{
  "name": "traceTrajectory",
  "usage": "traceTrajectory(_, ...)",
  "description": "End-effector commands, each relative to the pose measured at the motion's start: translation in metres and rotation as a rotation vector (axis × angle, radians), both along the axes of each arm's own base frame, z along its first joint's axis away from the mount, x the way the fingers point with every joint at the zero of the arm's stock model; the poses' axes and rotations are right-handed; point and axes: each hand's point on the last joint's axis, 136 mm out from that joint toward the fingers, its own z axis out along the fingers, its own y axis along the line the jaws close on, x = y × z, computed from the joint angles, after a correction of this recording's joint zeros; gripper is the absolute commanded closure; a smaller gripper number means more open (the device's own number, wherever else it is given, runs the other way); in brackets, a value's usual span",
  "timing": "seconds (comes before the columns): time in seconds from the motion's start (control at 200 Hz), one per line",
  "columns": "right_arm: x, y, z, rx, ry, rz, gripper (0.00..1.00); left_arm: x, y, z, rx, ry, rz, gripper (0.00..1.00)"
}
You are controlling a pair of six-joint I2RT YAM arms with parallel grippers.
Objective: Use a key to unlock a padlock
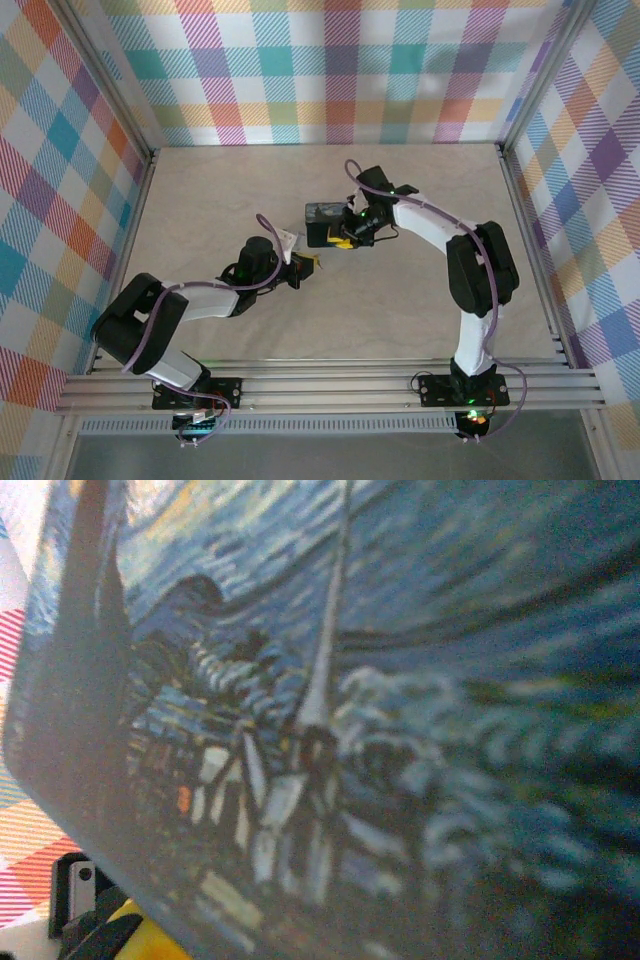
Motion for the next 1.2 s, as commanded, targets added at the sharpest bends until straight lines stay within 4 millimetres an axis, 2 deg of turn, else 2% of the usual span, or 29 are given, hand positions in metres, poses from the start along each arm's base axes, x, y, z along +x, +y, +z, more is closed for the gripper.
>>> traceTrajectory(0.0, -0.002, -0.003, 0.027, 0.074, 0.007, 0.002, 1.00, 0.012, -0.006, 0.020, -0.039, -0.093, 0.017, 1.00)
traceTrajectory(0.2, -0.002, -0.004, 0.029, 0.099, 0.033, 0.001, 1.00, 0.022, -0.013, 0.023, -0.100, -0.101, 0.031, 1.00)
traceTrajectory(0.485, -0.002, -0.009, 0.034, 0.130, 0.049, -0.014, 1.00, 0.030, -0.024, 0.018, -0.164, -0.092, 0.020, 1.00)
traceTrajectory(0.95, -0.005, -0.015, 0.035, 0.137, 0.054, -0.020, 1.00, 0.029, -0.044, 0.021, -0.205, -0.095, -0.023, 1.00)
traceTrajectory(1.195, -0.007, -0.015, 0.033, 0.144, 0.058, -0.021, 1.00, 0.030, -0.046, 0.020, -0.205, -0.090, -0.020, 1.00)
